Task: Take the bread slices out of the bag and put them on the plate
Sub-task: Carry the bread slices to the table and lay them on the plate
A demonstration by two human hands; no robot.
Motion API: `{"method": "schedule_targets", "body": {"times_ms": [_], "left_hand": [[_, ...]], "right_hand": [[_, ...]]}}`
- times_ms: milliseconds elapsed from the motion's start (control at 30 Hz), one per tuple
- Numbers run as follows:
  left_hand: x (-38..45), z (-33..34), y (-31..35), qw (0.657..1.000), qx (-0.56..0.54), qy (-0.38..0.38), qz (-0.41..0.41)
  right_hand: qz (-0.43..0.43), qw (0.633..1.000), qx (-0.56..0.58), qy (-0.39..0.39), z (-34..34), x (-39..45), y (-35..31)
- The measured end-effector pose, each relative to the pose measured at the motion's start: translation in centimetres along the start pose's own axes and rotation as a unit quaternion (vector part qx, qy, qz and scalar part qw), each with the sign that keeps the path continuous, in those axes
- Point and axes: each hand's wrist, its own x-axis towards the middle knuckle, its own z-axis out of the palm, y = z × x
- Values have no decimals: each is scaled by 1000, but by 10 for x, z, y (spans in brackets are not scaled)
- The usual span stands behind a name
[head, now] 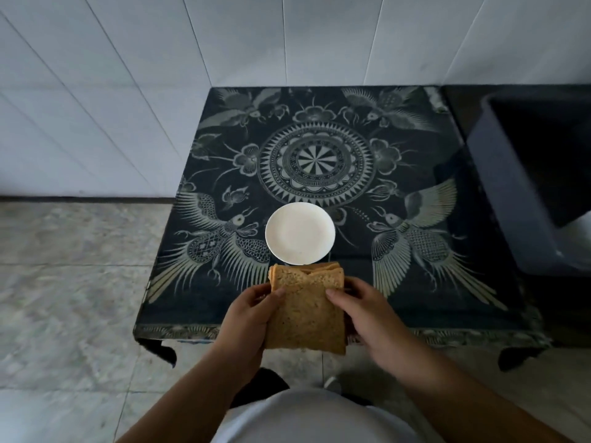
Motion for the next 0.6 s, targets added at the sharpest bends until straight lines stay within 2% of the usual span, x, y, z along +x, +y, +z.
{"method": "schedule_targets", "body": {"times_ms": [167, 333, 600], "left_hand": [[23, -11, 14, 1000, 5, -14, 0], [64, -23, 35, 999, -4, -34, -30], [132, -9, 58, 992, 120, 12, 29]], "right_hand": [[-3, 1000, 16, 3, 12, 24, -1], [-6, 999, 13, 49, 30, 56, -5], [4, 993, 48, 111, 36, 113, -16]]}}
